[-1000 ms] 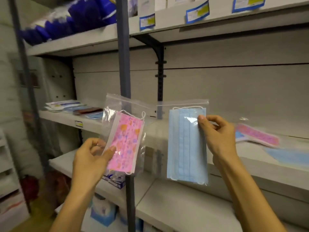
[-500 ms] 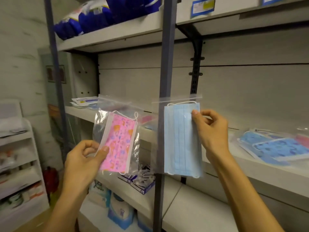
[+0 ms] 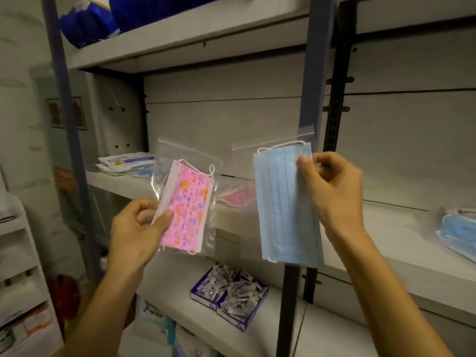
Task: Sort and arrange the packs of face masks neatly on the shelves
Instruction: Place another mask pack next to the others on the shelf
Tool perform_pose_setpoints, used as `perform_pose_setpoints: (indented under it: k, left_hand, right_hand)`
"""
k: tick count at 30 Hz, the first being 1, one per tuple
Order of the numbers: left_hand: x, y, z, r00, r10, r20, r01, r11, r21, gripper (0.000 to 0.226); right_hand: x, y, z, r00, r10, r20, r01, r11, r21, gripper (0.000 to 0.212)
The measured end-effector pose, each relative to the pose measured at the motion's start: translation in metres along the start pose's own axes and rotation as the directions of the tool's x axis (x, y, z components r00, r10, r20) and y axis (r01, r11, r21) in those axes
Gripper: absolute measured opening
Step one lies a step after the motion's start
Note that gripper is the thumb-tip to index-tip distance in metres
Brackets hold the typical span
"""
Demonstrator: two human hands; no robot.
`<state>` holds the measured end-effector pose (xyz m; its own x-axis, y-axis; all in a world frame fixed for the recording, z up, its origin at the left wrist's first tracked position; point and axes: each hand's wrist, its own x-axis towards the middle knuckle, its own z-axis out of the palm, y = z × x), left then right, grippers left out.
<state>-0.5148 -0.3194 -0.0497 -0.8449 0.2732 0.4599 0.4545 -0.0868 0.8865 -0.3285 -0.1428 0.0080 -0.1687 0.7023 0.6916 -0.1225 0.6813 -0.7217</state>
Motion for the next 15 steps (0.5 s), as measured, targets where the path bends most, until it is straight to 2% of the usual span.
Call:
perform_pose_setpoints:
  k: [8,11,15]
  left_hand:
    - [0.067,-0.035,0.016,0.991,0.031,0.13,-0.014,0.992,-0.129,0.018]
    - [0.094,-0.05,0.023,0.98,0.042,0.197,-0.008,0.986,-0.169,0.023]
    - [0.132,-0.064,0.029,0.952,0.049,0.303,0.012,0.981,-0.195,0.023]
  right_hand:
    - [0.001,-0.013,0.036,0.991,-0.125,-0.045,0.116,0.979,-0.167,0.012]
    - [0.0,-0.014,0.054,0.987,-0.138,-0.088,0.115,0.967,-0.23,0.013]
    - [0.007,-0.012,0.083,0.985,-0.098,-0.141,0.041,0.931,-0.362,0.013]
